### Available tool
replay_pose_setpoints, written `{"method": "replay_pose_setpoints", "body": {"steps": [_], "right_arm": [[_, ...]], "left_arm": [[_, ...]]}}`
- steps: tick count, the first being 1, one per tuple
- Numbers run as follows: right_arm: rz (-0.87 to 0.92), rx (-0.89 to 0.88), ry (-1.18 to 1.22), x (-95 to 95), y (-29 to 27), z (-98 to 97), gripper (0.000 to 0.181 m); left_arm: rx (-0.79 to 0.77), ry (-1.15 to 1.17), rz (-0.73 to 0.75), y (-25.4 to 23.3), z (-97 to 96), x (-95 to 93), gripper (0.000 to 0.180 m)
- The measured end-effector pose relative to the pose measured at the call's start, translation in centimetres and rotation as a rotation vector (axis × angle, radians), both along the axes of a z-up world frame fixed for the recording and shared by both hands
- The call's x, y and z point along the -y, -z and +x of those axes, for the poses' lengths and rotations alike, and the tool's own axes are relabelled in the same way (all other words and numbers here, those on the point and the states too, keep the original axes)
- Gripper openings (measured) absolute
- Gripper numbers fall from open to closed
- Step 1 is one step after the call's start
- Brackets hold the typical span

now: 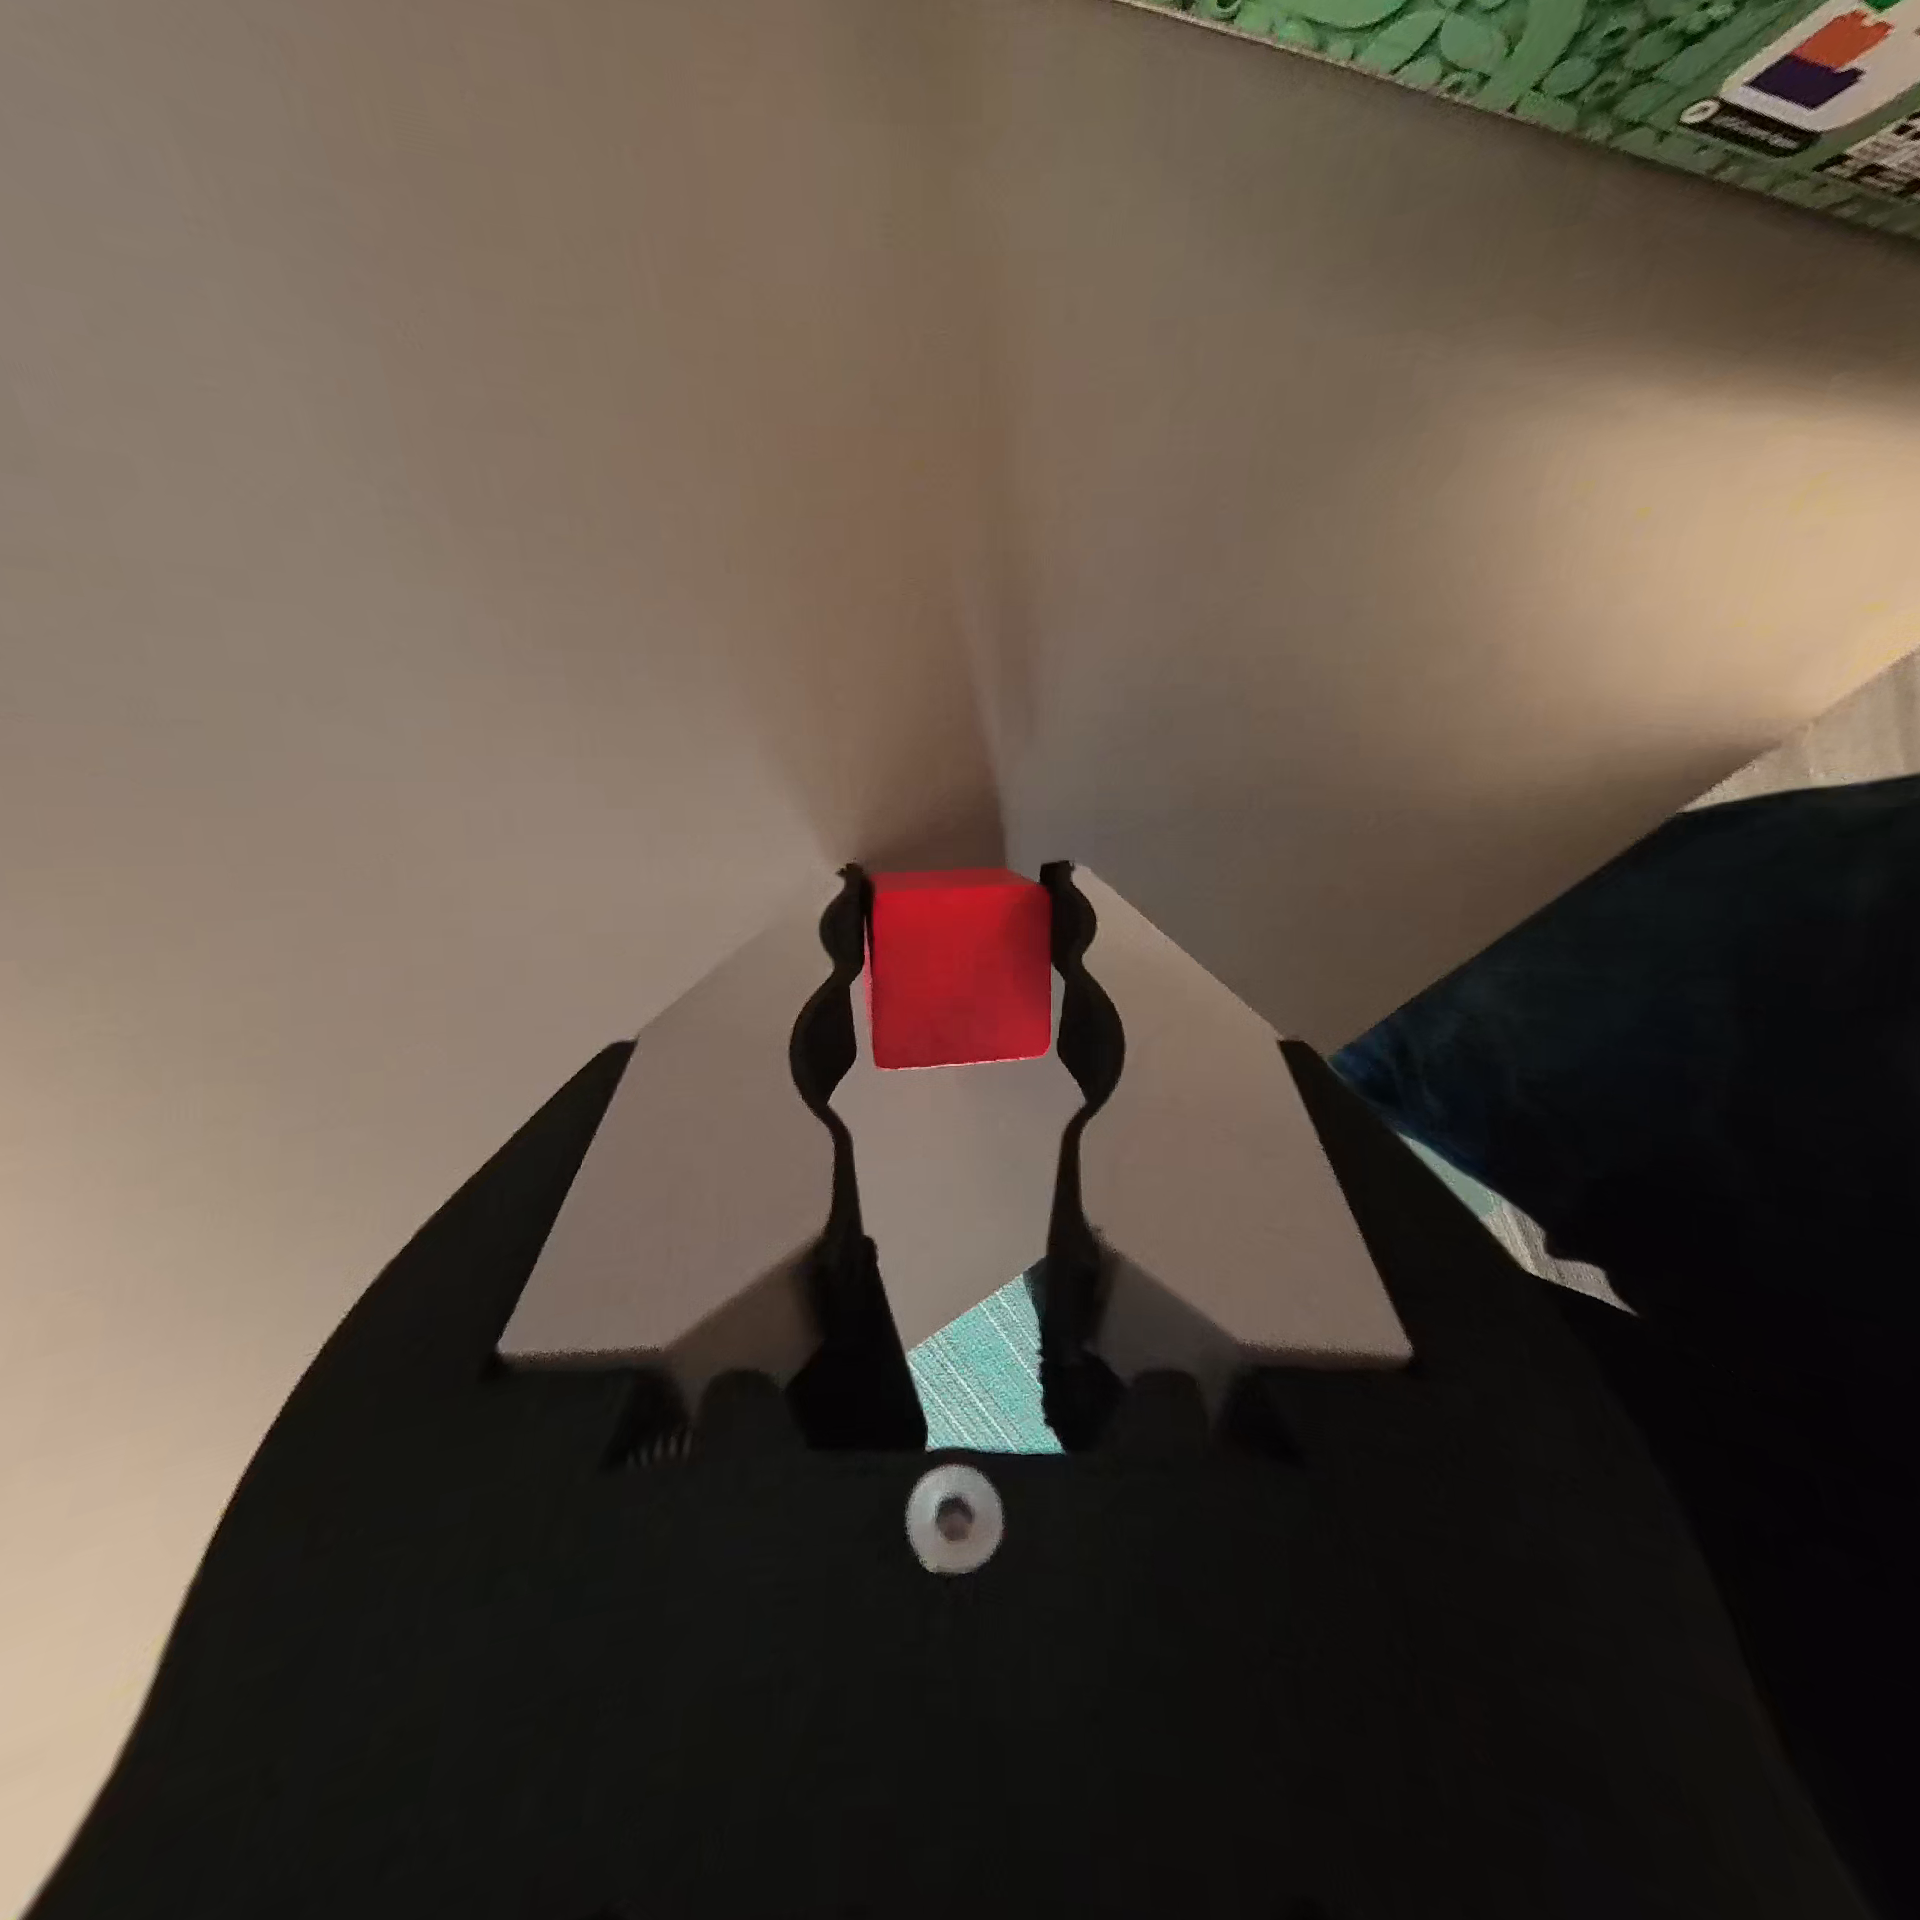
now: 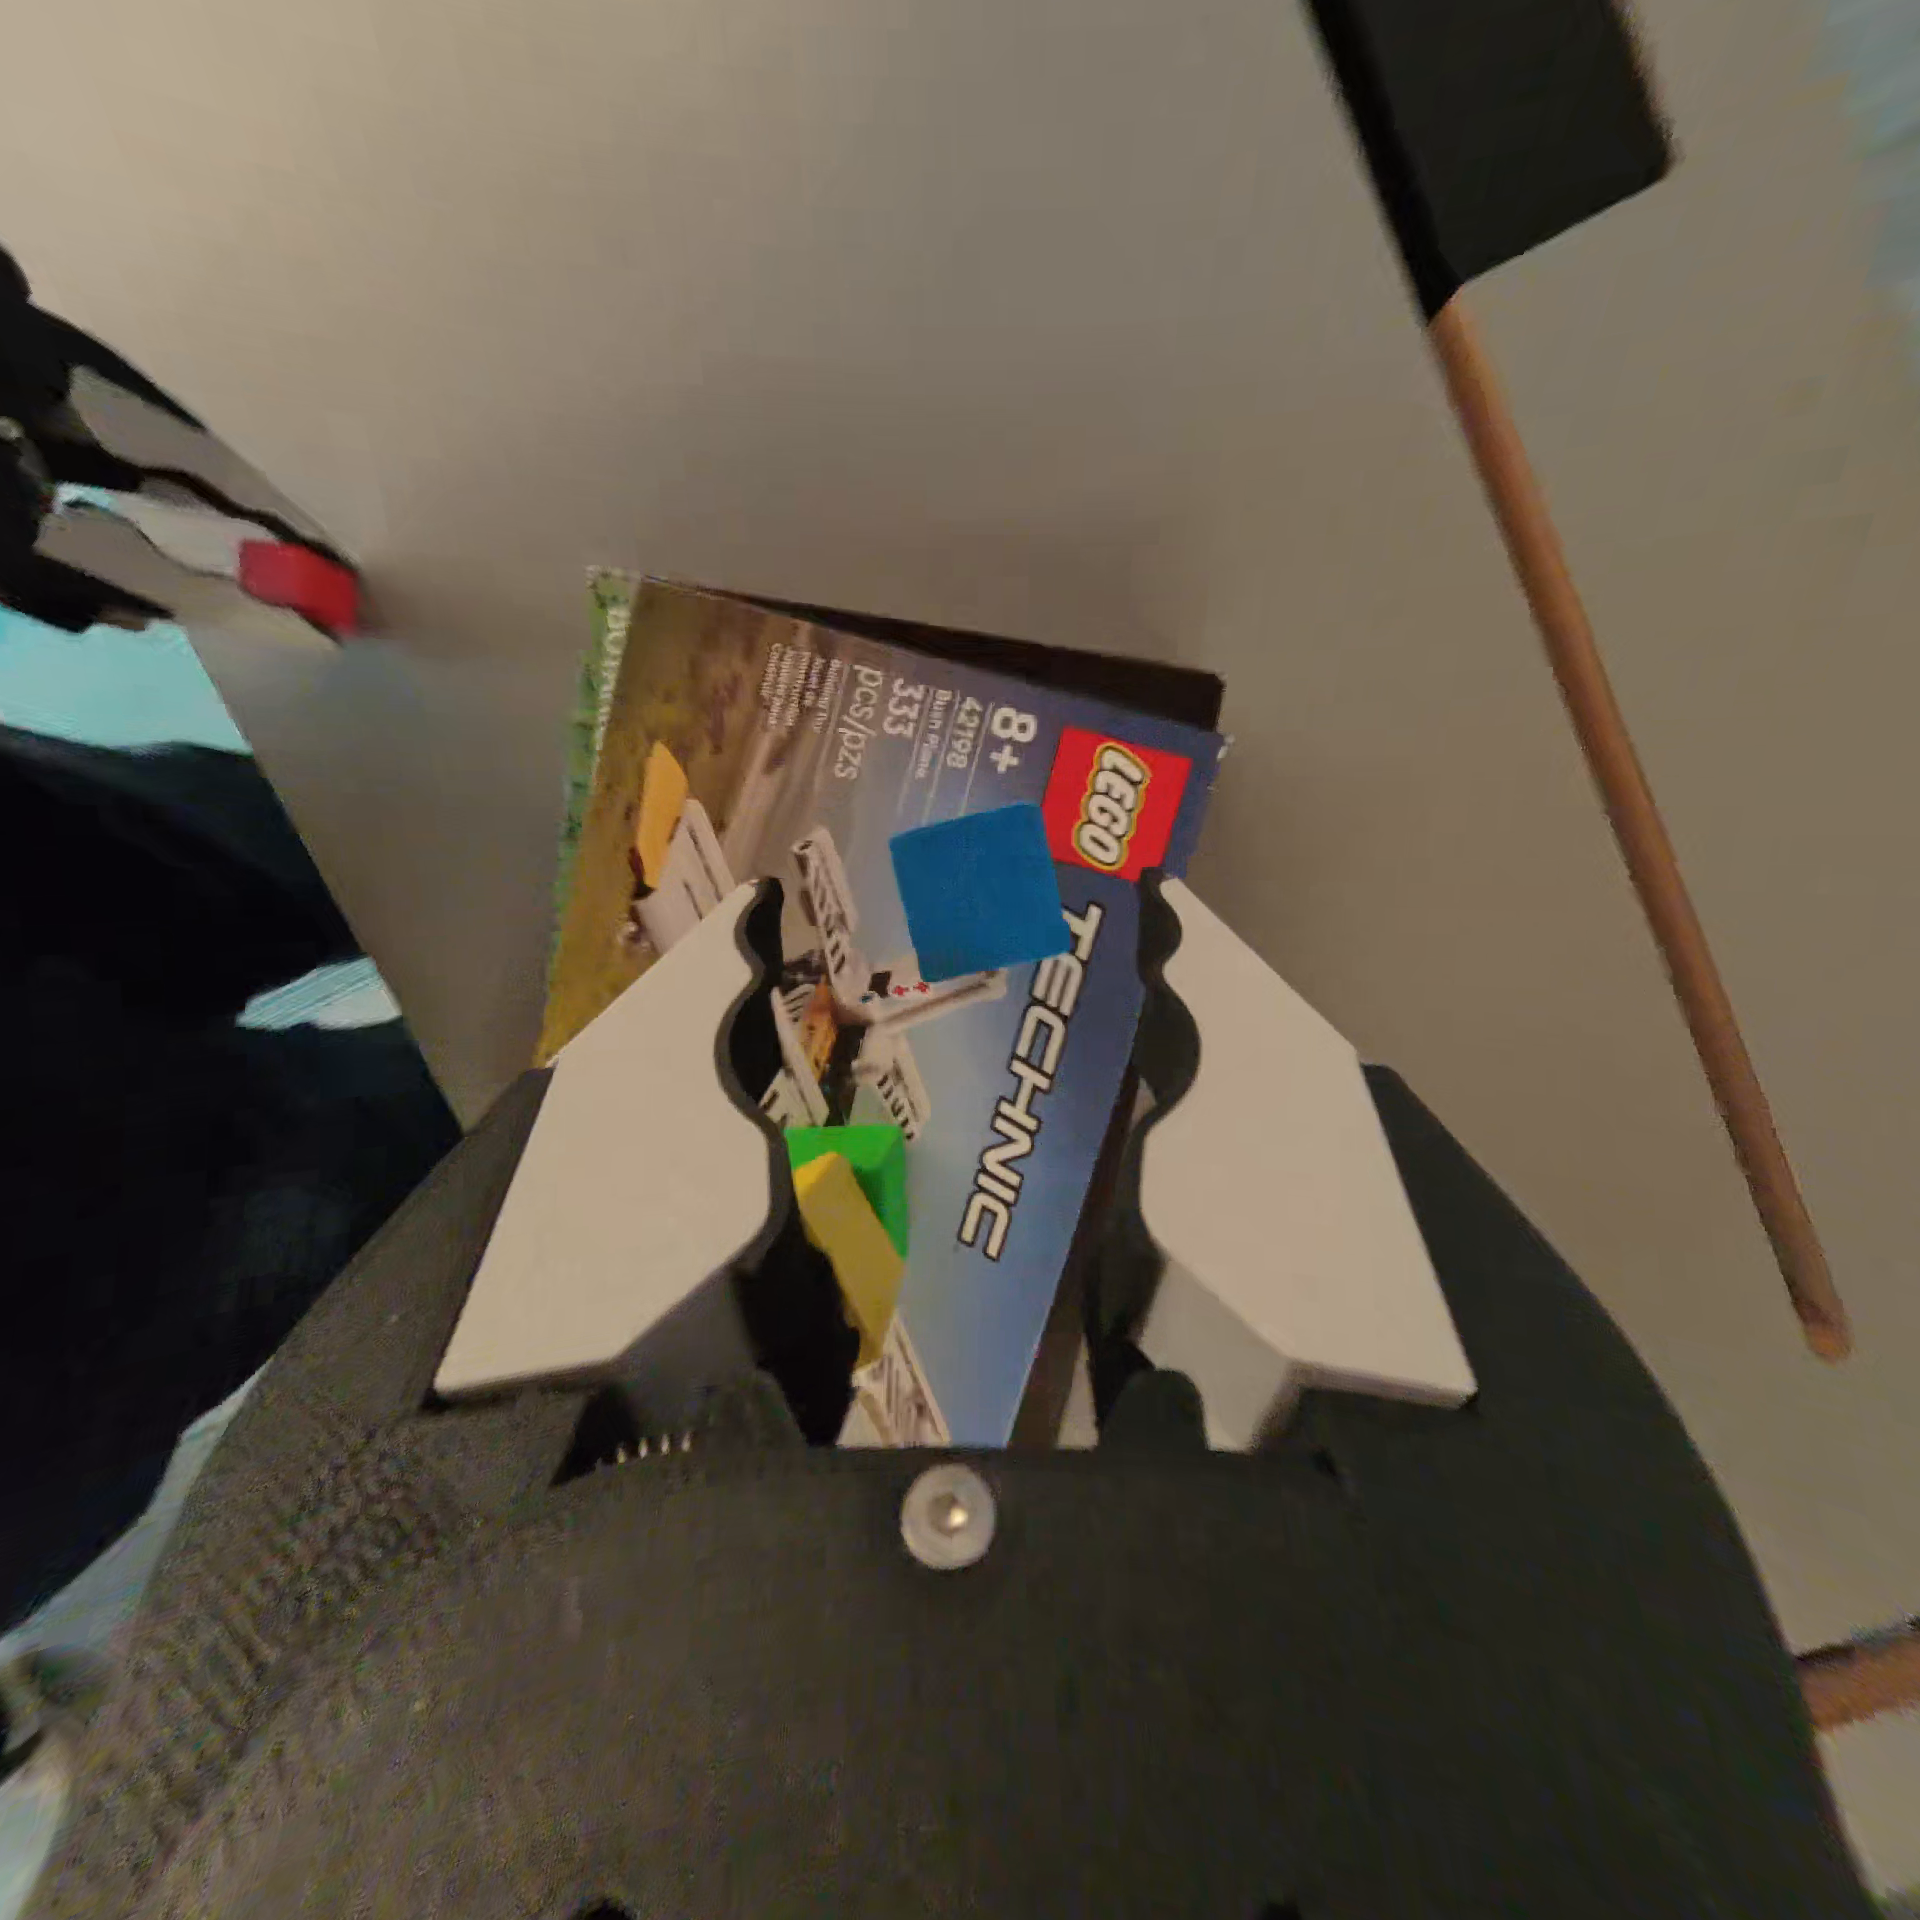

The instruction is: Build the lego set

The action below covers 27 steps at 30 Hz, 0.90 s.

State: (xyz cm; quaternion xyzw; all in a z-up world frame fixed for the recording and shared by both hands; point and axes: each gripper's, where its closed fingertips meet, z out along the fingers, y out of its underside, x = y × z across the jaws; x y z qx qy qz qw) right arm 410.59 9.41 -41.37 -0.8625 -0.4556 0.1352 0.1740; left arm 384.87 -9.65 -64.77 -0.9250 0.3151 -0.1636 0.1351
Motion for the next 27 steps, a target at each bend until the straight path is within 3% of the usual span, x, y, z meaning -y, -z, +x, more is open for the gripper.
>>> {"method": "replay_pose_setpoints", "body": {"steps": [5,6,10,14,17,22,27], "right_arm": [[-0.063,0.039,-0.026,0.0,0.0,-0.9,0.017],[-0.061,0.034,-0.027,0.0,-0.1,-1.0,0.0],[-0.074,0.083,0.057,-0.3,-0.4,0.0,0.0],[0.035,0.094,0.121,0.8,-3.9,0.9,0.039],[0.069,0.06,0.122,3.5,-5.5,0.5,0.049],[0.017,0.134,0.054,5.2,-3.4,-2.7,0.05],[-0.127,0.373,0.039,4.7,1.6,-2.3,0.052]], "left_arm": [[0.074,0.059,-0.012,-0.2,-1.2,0.0,0.032],[0.081,0.062,-0.015,-0.3,-1.6,-0.2,0.032],[0.106,0.121,-0.026,-0.3,-2.6,-0.7,0.032],[0.126,0.163,-0.027,-0.5,-2.6,-1.3,0.032],[0.137,0.183,-0.031,-0.4,-2.5,-1.7,0.033],[0.168,0.225,-0.043,-0.4,-2.1,-1.7,0.033],[0.164,0.26,-0.052,-0.4,-1.8,-2.1,0.033]]}}
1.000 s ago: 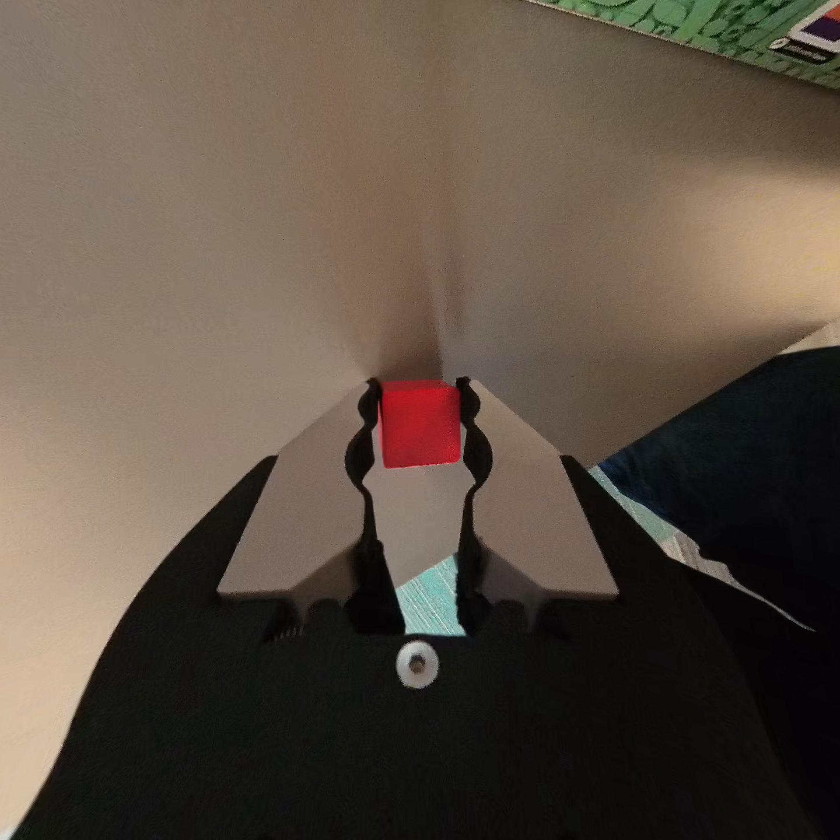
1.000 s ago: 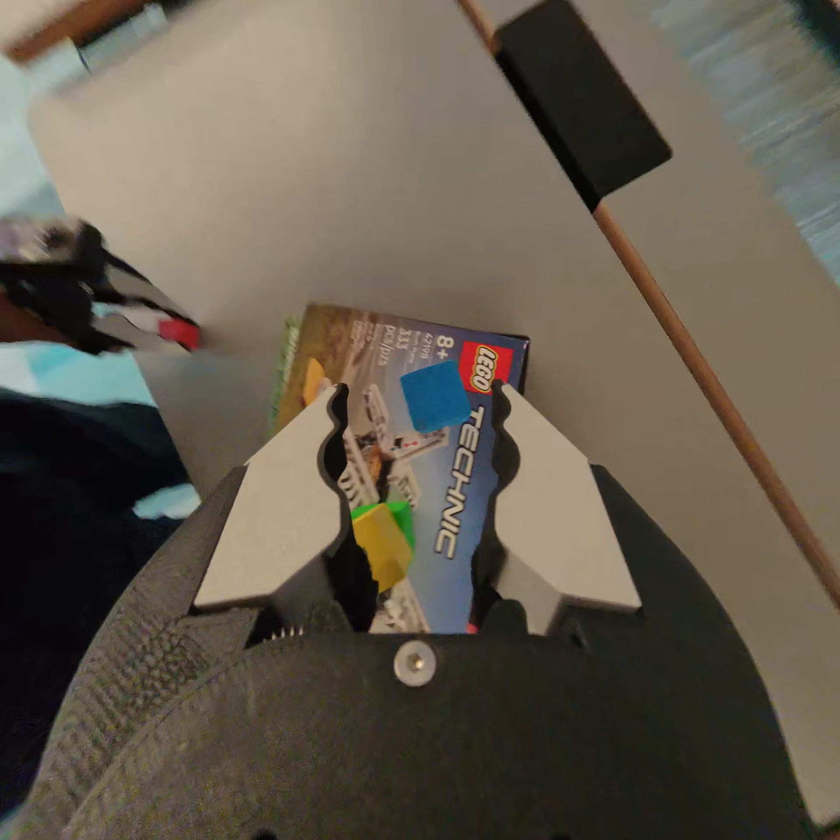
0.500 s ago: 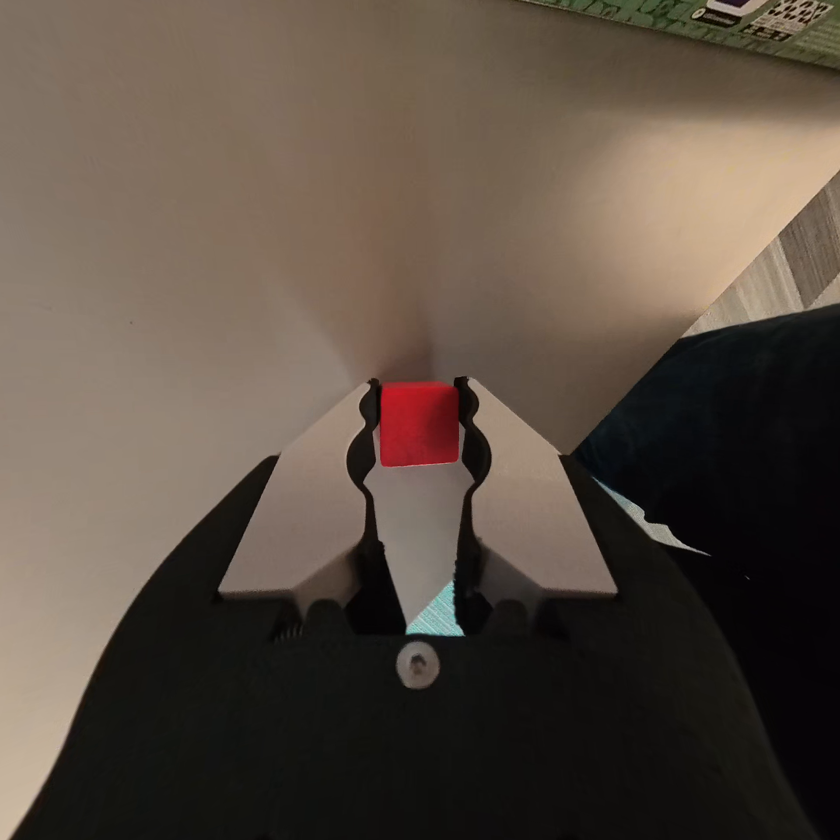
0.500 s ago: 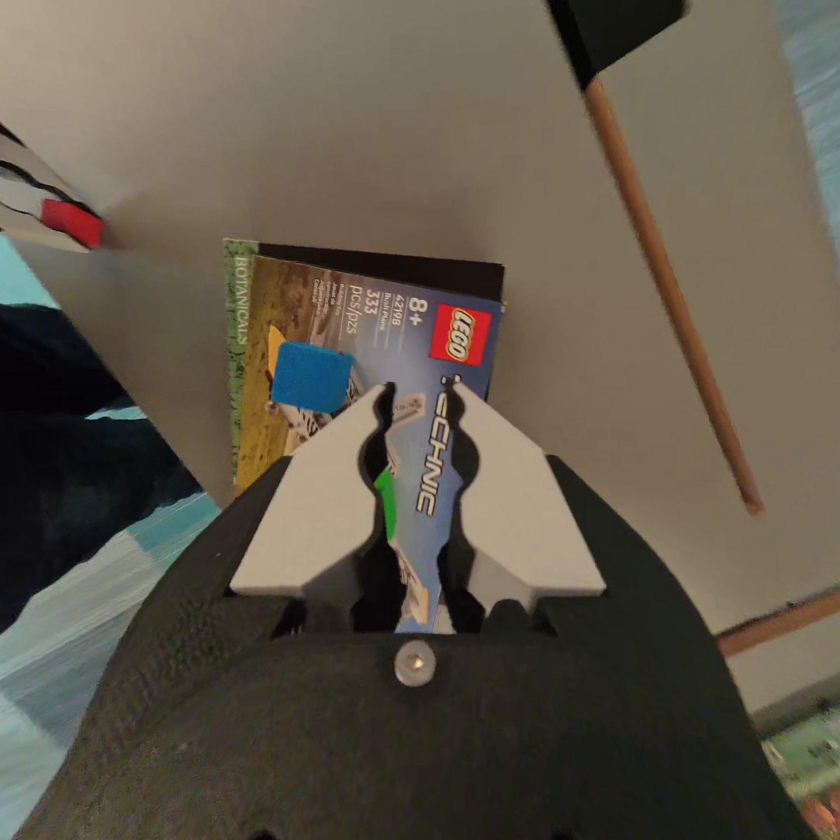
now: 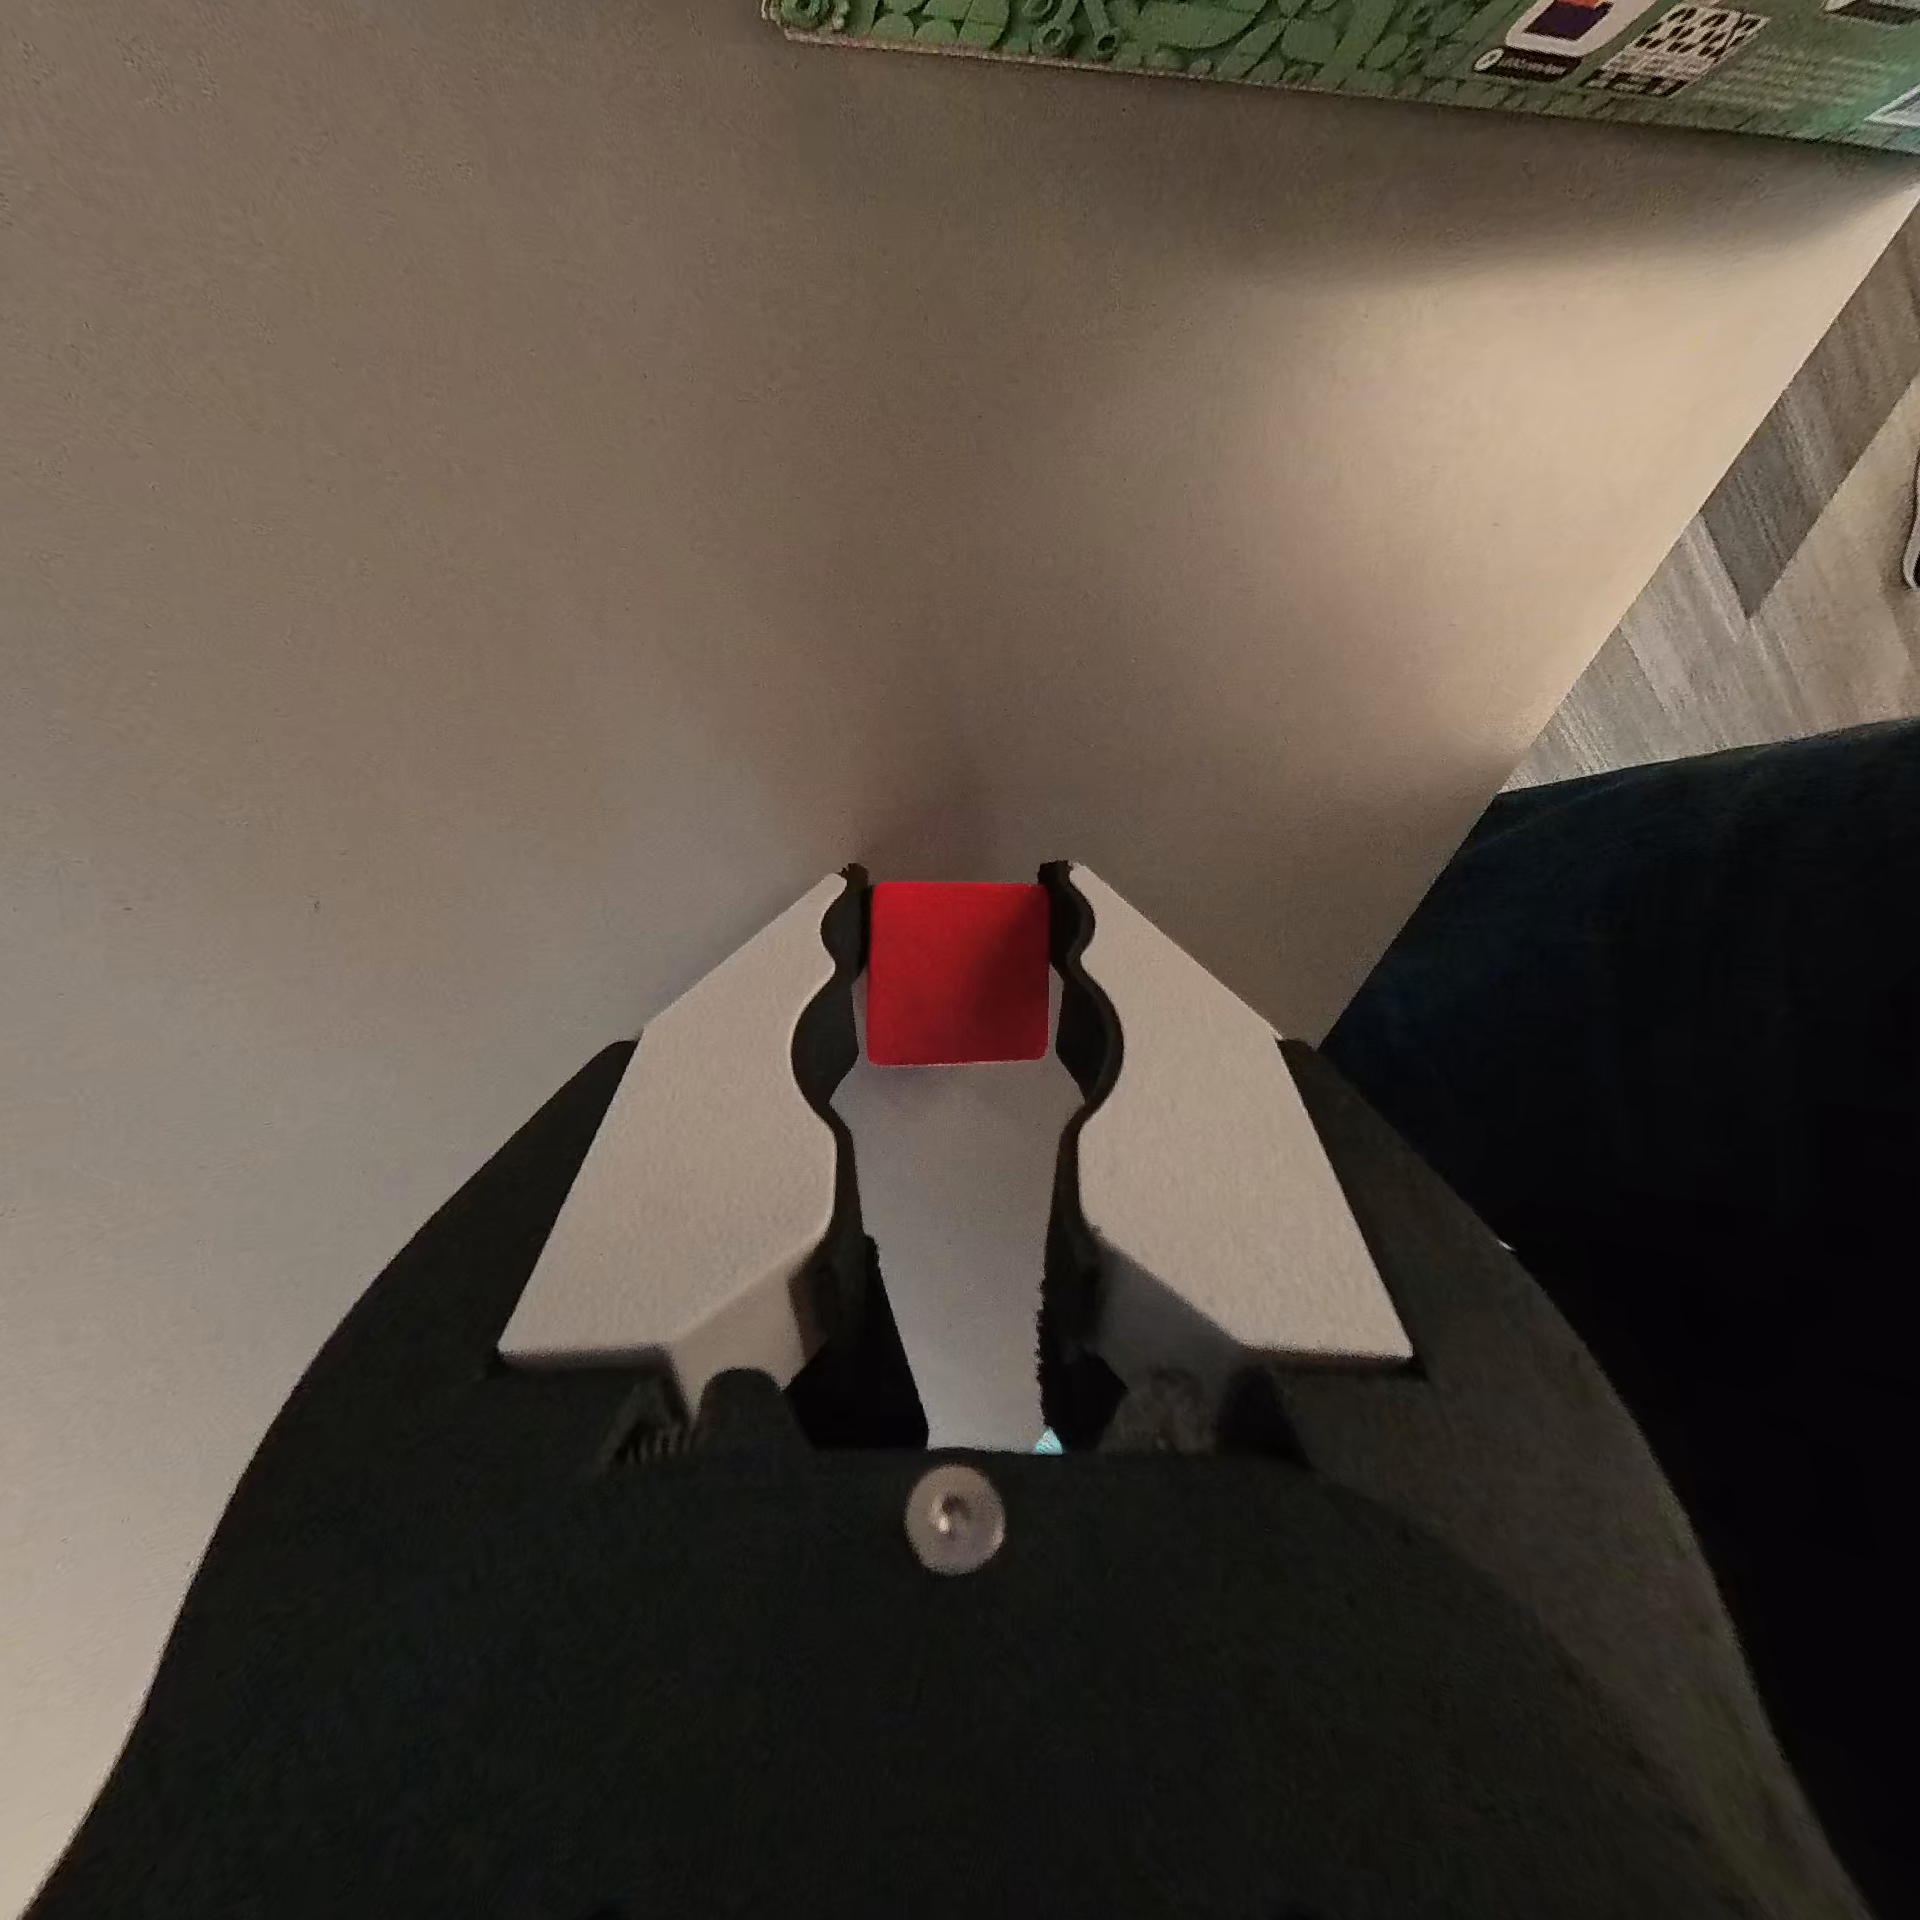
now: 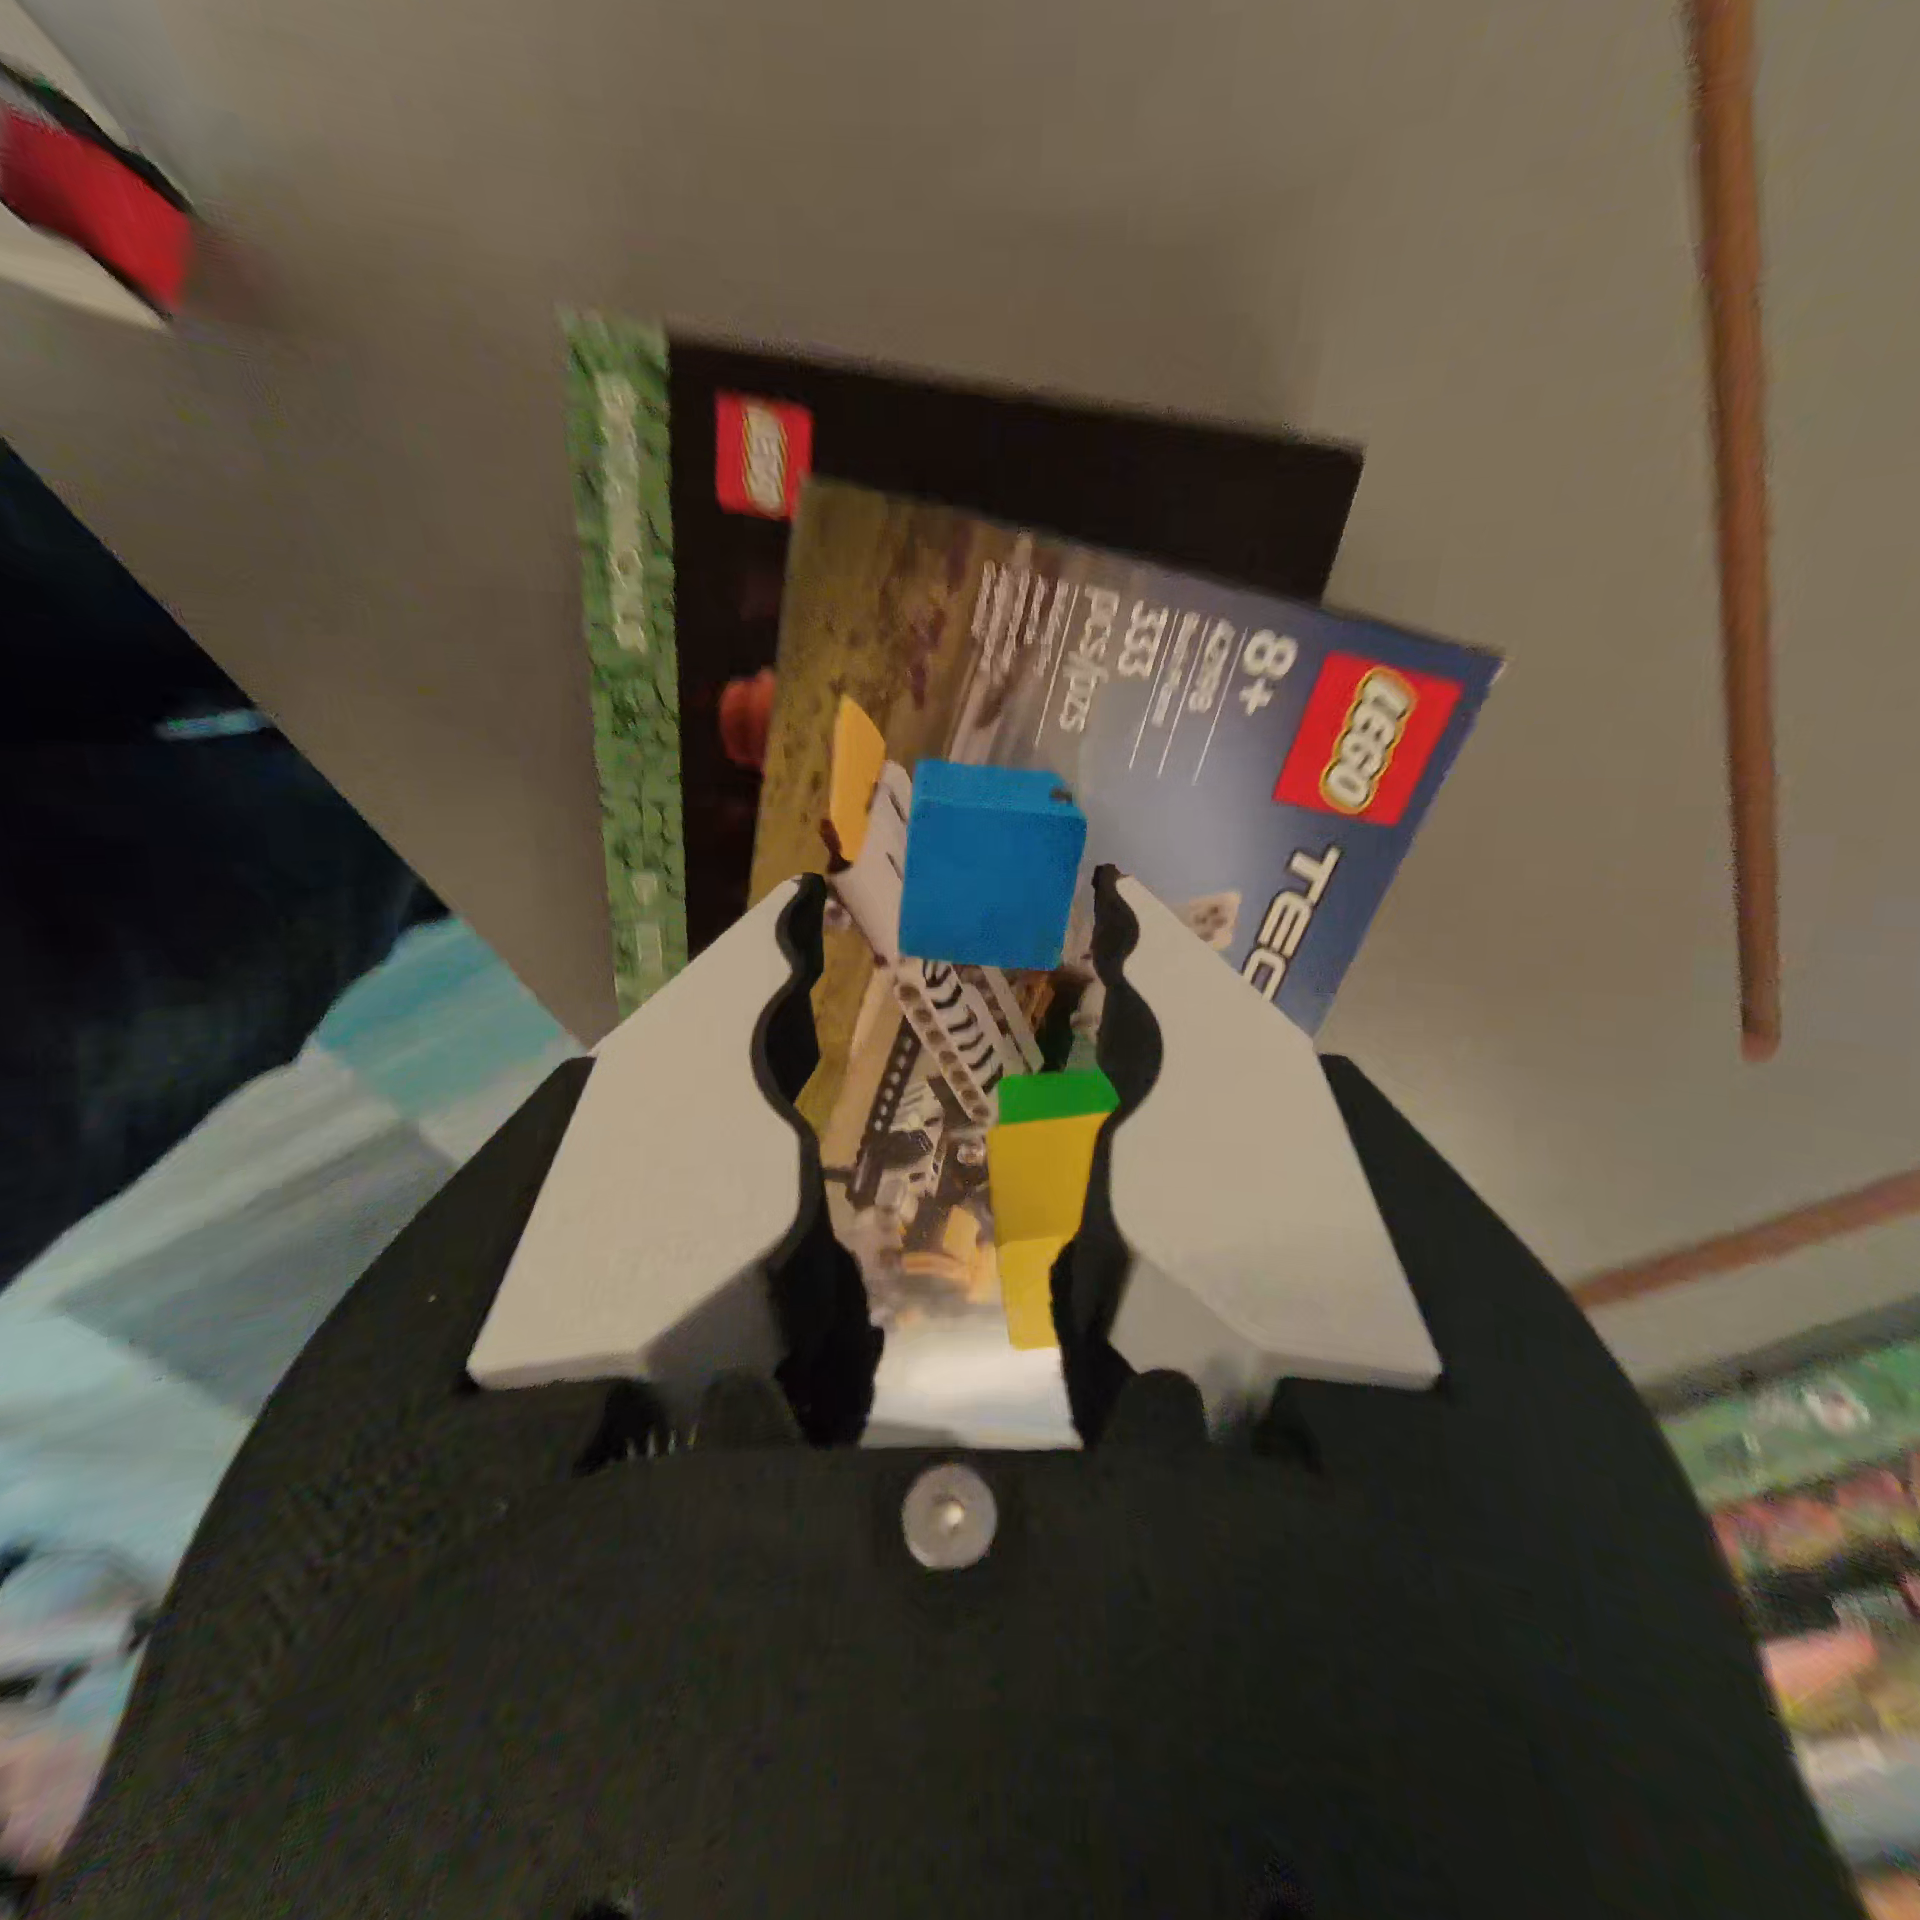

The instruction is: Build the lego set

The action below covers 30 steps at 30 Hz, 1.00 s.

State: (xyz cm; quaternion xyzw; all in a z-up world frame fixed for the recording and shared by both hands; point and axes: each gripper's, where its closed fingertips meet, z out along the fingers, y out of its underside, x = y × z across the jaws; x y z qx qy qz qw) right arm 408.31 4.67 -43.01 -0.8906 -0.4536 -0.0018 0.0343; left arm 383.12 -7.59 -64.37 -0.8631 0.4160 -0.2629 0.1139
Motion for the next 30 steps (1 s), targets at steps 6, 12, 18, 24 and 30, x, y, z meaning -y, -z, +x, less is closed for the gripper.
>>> {"method": "replay_pose_setpoints", "body": {"steps": [6,12,18,24,30], "right_arm": [[-0.013,0.031,-0.036,-0.6,-0.1,-0.1,0.034],[0.166,-0.176,0.135,-1.1,-7.9,2.9,0.033],[0.192,-0.232,0.281,2.2,-8.5,8.8,0.033],[0.251,-0.347,0.397,3.0,-7.7,11.1,0.034],[0.224,-0.394,0.376,3.4,-7.2,11.7,0.034]], "left_arm": [[0.026,0.002,-0.005,-0.3,0.4,0.6,0.037],[0.067,-0.055,0.02,-1.9,0.3,-0.4,0.055],[0.191,-0.035,0.214,-10.0,5.3,-6.0,0.055],[0.409,0.216,0.441,-22.7,20.0,-9.7,0.053],[0.421,0.349,0.491,-25.2,30.3,-10.8,0.049]]}}
